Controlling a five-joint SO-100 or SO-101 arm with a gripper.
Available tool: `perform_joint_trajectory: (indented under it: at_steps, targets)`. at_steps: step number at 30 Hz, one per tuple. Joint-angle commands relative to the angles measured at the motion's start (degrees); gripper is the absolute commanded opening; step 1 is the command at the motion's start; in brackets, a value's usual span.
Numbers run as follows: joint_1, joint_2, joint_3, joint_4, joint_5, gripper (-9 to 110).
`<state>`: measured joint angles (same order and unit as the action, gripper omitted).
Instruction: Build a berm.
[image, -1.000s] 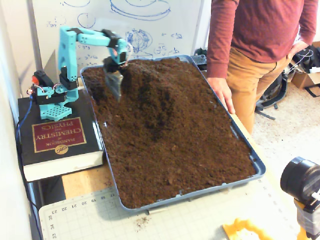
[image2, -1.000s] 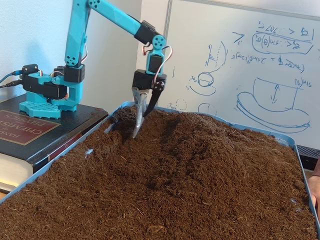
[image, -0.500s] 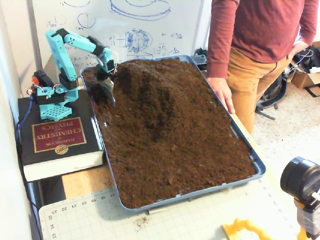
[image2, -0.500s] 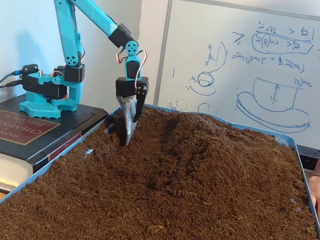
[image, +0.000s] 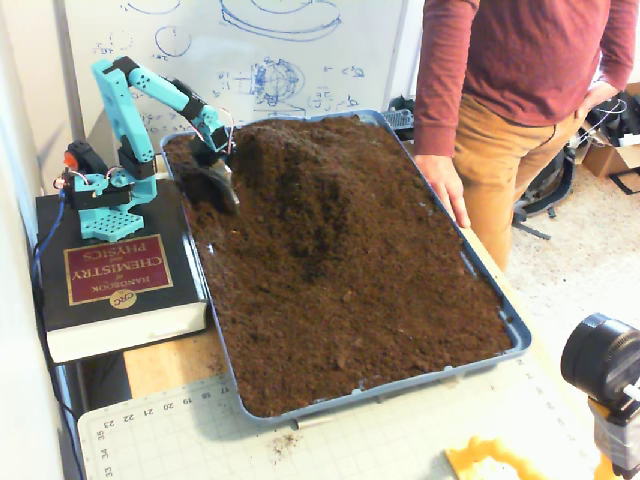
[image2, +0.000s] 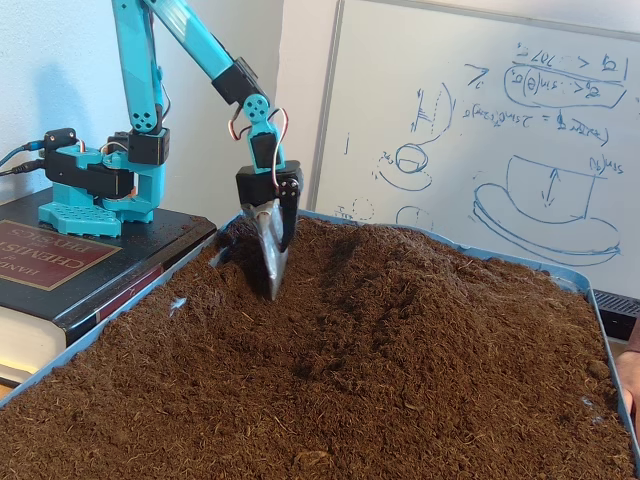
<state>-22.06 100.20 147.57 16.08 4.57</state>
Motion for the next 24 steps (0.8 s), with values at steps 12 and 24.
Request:
perform_joint_trajectory:
  at_steps: [12,24]
  targets:
    - [2.99,-1.05,-4.83,-8.17,-0.26,0]
    - [3.52,-18.72,-23.12,-8.09,-0.18,0]
